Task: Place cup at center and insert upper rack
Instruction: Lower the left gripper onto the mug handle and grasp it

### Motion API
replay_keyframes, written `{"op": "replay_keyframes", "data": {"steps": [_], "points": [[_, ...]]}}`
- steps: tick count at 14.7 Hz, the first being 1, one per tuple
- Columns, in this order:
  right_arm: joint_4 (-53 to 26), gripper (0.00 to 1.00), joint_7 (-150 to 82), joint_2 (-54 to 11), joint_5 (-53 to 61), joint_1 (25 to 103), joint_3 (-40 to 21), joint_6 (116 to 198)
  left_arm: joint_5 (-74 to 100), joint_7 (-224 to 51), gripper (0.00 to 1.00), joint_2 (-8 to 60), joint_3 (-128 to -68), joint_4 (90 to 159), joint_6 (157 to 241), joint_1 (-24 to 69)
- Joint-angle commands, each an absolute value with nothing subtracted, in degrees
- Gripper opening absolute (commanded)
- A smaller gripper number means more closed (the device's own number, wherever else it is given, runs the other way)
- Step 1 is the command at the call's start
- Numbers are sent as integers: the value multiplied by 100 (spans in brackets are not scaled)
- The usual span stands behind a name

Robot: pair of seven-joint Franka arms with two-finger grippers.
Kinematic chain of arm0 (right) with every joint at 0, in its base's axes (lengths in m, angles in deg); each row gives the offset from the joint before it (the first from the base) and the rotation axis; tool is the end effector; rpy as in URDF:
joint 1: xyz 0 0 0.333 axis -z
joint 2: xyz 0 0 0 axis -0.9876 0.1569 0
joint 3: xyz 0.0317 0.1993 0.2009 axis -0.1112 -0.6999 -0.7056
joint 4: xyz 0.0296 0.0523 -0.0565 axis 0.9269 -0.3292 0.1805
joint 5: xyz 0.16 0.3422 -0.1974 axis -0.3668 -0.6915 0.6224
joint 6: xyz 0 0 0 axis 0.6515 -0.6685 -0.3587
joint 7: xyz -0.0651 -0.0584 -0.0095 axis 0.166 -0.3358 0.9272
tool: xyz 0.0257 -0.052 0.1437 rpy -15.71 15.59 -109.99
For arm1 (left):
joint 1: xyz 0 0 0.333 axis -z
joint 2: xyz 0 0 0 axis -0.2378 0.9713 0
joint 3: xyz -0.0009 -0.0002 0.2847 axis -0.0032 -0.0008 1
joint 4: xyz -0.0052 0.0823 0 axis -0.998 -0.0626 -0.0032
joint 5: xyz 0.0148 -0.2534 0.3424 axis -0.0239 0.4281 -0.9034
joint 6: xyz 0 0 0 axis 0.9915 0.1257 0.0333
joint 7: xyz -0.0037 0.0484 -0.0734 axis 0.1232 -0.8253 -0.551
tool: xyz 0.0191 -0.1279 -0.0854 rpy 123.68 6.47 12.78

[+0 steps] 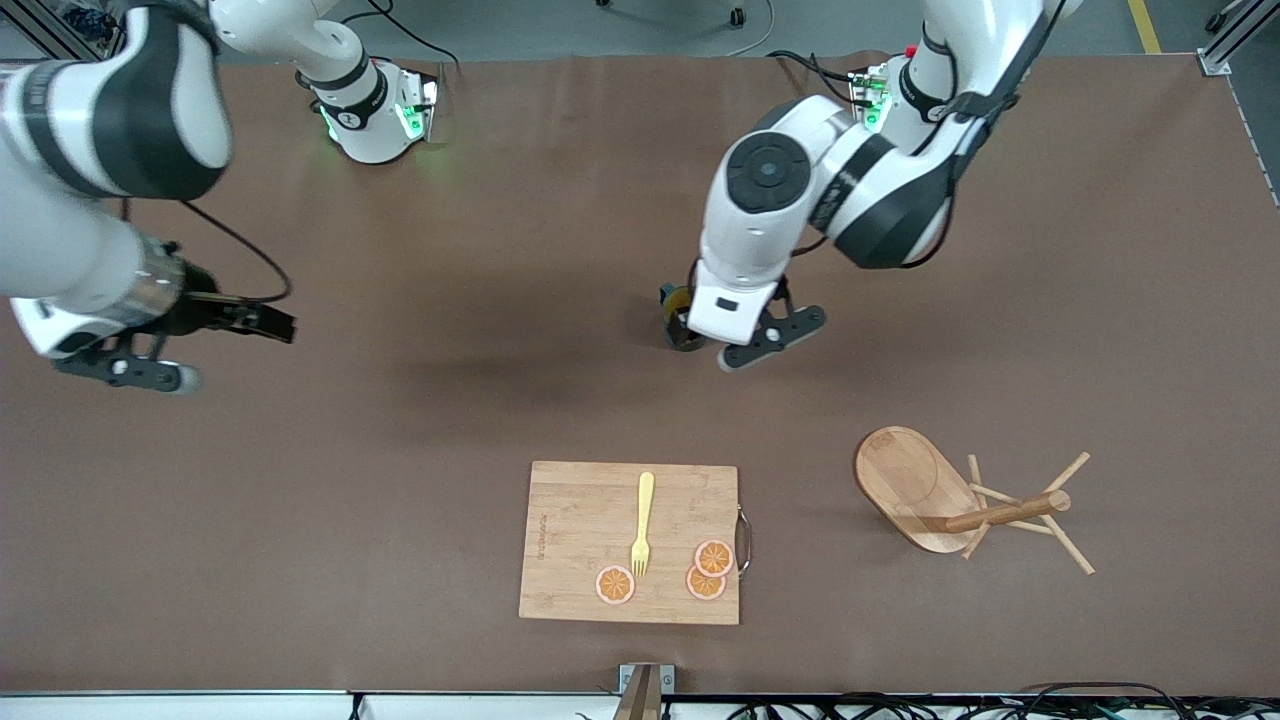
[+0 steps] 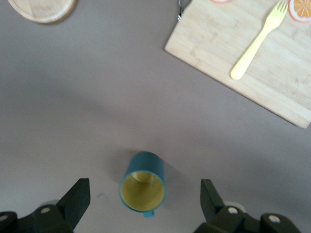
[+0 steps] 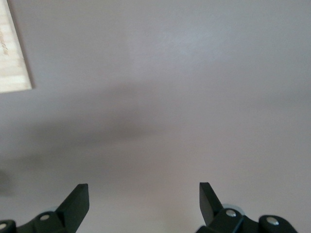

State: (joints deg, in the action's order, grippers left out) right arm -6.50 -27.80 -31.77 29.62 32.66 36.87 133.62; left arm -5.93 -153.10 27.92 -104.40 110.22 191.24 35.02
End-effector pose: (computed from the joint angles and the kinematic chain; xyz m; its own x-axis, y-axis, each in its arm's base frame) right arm 0.6172 0.0219 0.4416 0.9859 -0.0991 -0.1349 -0.1005 -0.9949 -0.0037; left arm 0.5255 -0.4683 0.3268 0.8953 0.4442 -0.0336 0.4444 -0.8958 -0.0017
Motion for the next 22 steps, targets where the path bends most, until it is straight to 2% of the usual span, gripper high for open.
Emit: {"op": "replay_keyframes", "data": {"steps": [1, 6, 10, 12, 14, 18, 22], "points": [[-414, 100, -3992, -3160, 3024, 3867, 3710, 13375, -984, -16068, 100, 3068, -10409, 10788, 19067, 3941], [80, 100, -4822, -2835, 3006, 4563, 3666, 13192, -1977, -18265, 100, 3638, -10409, 10832, 19023, 5003], [1071, 100, -4848, -2176, 2884, 5028, 3492, 12682, -2883, -20251, 100, 3982, -10409, 11262, 18997, 5813], [1152, 100, -4839, -2122, 2909, 5205, 3228, 12707, -3225, -20746, 100, 4114, -10391, 11412, 18970, 6077], [1161, 100, -4839, -2148, 2927, 5205, 3227, 12620, -3682, -21010, 100, 4237, -10382, 11447, 18682, 6349], [1152, 100, -4787, -2148, 2875, 5091, 3218, 12620, -4271, -21318, 92, 4421, -10330, 11561, 18391, 6578], [1109, 100, -4778, -2201, 2831, 5030, 3227, 12610, -5299, -21889, 79, 4685, -10207, 11553, 18320, 6711]]}}
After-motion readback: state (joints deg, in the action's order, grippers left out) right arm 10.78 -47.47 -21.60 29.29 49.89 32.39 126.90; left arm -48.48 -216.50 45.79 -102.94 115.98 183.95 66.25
